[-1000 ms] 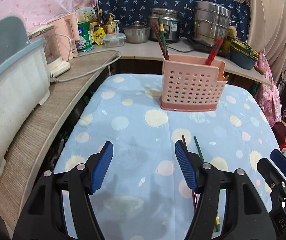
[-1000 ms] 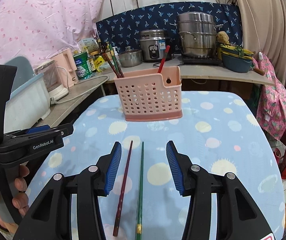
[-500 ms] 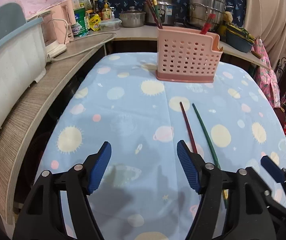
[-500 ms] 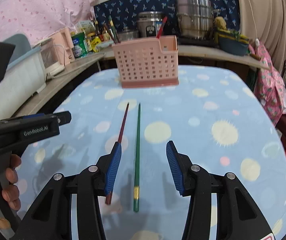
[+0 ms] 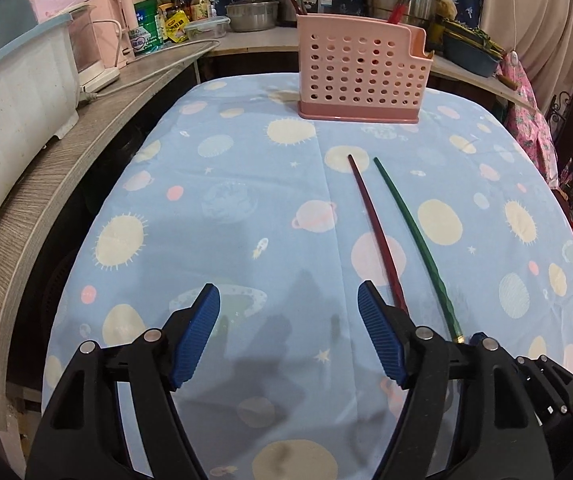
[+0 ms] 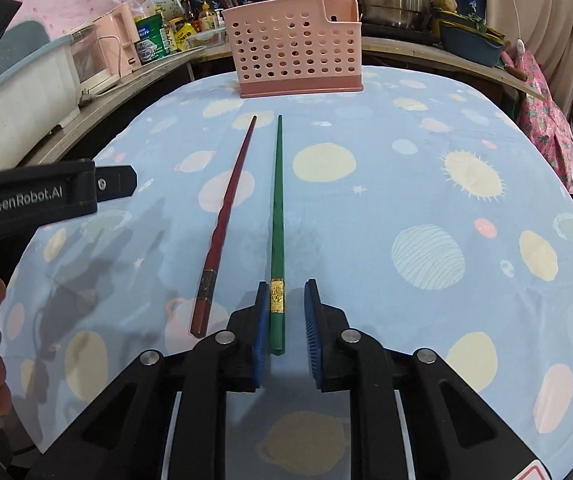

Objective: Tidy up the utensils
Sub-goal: 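Grasp the green chopstick with the right tool while the left tool grasps the dark red chopstick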

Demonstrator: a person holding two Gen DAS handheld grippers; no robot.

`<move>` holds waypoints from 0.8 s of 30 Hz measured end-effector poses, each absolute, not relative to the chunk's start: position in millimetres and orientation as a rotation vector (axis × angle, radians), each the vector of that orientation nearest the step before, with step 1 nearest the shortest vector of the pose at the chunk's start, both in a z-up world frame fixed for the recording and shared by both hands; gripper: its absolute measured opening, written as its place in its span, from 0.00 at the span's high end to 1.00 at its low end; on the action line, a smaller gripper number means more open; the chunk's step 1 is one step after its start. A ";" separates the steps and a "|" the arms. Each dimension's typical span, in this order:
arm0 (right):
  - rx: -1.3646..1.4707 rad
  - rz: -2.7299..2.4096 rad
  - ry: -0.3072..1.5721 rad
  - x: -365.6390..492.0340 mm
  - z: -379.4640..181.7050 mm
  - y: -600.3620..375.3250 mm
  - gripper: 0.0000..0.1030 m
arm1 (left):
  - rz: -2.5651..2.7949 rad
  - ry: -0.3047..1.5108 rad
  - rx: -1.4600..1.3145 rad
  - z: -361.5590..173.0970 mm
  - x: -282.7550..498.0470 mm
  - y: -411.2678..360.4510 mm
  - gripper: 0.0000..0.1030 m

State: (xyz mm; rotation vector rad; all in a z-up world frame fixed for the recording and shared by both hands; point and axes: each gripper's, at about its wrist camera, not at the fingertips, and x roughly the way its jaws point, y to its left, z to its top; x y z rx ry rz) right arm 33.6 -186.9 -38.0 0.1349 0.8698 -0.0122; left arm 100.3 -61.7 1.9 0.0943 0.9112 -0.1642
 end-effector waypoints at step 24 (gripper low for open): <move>0.218 -0.045 0.860 10.7 -39.2 -219.3 0.93 | -0.230 0.970 0.136 -29.5 79.4 -112.3 0.21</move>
